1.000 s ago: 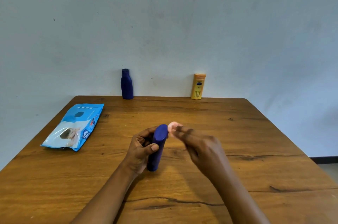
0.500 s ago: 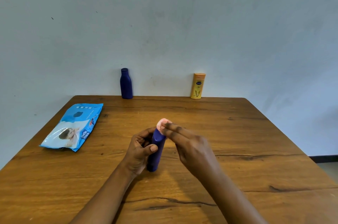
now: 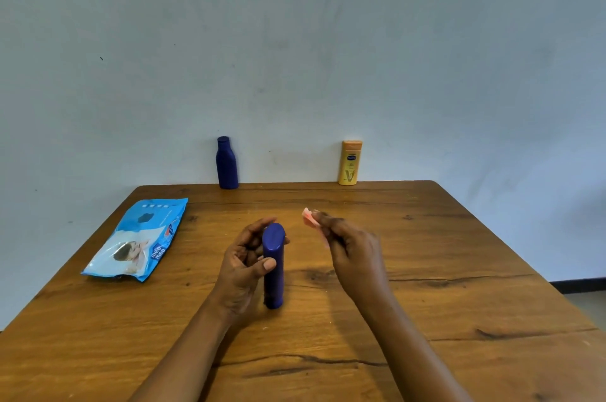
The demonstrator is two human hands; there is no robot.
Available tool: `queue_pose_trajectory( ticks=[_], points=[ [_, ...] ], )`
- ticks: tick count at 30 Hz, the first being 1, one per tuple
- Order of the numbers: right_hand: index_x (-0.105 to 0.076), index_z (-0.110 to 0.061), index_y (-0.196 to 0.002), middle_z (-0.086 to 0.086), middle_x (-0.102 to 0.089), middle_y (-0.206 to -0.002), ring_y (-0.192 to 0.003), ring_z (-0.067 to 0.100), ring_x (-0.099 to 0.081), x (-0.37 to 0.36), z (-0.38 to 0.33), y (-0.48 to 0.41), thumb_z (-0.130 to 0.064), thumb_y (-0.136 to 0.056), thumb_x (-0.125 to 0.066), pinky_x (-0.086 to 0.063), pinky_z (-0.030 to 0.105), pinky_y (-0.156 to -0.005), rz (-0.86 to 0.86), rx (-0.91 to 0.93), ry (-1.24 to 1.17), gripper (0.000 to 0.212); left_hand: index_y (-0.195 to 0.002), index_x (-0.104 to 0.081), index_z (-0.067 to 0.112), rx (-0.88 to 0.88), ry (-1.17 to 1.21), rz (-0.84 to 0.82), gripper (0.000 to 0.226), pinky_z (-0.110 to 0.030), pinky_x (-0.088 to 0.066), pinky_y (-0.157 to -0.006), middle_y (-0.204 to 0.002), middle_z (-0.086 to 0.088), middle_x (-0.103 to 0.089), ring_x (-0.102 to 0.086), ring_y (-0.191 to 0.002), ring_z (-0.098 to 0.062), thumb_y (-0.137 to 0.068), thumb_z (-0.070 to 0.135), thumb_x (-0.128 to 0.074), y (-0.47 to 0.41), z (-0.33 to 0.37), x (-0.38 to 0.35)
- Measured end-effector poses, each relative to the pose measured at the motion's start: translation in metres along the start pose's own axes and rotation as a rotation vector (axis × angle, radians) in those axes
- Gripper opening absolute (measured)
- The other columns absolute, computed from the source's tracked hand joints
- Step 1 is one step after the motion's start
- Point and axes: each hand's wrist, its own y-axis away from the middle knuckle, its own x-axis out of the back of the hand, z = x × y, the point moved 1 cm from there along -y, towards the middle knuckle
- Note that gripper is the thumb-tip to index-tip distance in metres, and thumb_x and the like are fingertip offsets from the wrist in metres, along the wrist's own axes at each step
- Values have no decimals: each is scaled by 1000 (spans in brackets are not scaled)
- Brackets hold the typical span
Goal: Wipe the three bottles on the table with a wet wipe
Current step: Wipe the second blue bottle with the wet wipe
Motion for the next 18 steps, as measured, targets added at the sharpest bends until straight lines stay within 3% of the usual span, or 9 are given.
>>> queue_pose_trajectory(
  ticks=[4,8,11,14,18],
  points=[
    [-56,-26,-117,-10,-64,-106,-93,-3,-61,-6,11,15,1,-89,-57,-50,13,-75,29,-82,-138,39,-120,-57,35,6,-252,66,68,-40,-45,-96,-120,3,-65,-58,-116,-12,-56,31,-80,15,30,21],
    [-61,-22,-113,-10,-66,-106,-97,-9,-60,-14,25,25,2,-88,-59,-46,6,-78,90,-154,-222,35,-113,-55,43,61,-570,106,62,-29,-45,-91,-118,16,-63,-56,-110,1,-59,33,-85,45,42,62],
    [-61,-26,-112,-8,-67,-107,-97,-6,-61,-25,28,30,0,-89,-58,-46,8,-79,42,-233,-303,35,-117,-49,48,200,-771,61,76,-18,-47,-78,-111,27,-61,-54,-110,3,-52,41,-88,62,34,84],
    [-60,-29,-114,-8,-67,-108,-98,2,-62,-37,29,33,-3,-91,-56,-49,14,-80,-9,-309,-384,35,-124,-35,53,272,-978,-29,79,-23,-43,-89,-112,27,-58,-49,-113,-1,-65,32,-84,65,21,85],
    [-64,-22,-114,-4,-68,-109,-102,10,-63,-42,34,39,-1,-92,-54,-52,27,-87,2,-379,-522,32,-137,-22,50,324,-1160,-142,94,-24,-39,-97,-123,15,-48,-48,-114,-3,-67,35,-83,54,17,75]
  ],
)
